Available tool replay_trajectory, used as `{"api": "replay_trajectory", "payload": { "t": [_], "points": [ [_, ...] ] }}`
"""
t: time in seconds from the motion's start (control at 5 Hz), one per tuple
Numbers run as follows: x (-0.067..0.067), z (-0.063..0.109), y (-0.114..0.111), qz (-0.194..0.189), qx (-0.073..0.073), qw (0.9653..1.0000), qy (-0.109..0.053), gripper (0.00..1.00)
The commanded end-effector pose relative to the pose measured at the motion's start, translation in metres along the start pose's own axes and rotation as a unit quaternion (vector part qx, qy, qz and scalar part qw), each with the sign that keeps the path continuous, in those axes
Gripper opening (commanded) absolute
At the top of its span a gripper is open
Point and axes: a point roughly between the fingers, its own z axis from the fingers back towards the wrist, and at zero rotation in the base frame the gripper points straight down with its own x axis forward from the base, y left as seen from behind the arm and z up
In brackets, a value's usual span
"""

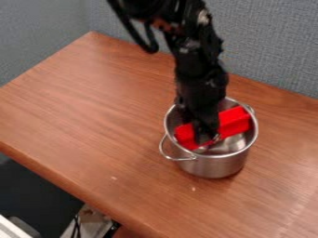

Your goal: Move the red object from the metal pot to the table

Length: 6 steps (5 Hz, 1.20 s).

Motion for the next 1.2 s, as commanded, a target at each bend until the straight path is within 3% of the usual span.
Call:
{"api": "replay_trajectory", "payload": {
  "t": [0.0,0.2,0.6,0.8,1.0],
  "points": [
    [0.001,0.001,0.004,-0.023,0.007,0.9993,-0.028,0.00],
    [-0.006,-0.011,0.002,-0.050,-0.001,0.9981,-0.035,0.00],
    [-0.006,0.017,-0.004,-0.019,0.025,0.9979,-0.056,0.00],
    [0.004,0.008,-0.016,-0.051,0.026,0.9962,-0.066,0.00],
    [0.007,0.030,0.007,-0.065,0.037,0.9949,-0.069,0.00]
  ]
}}
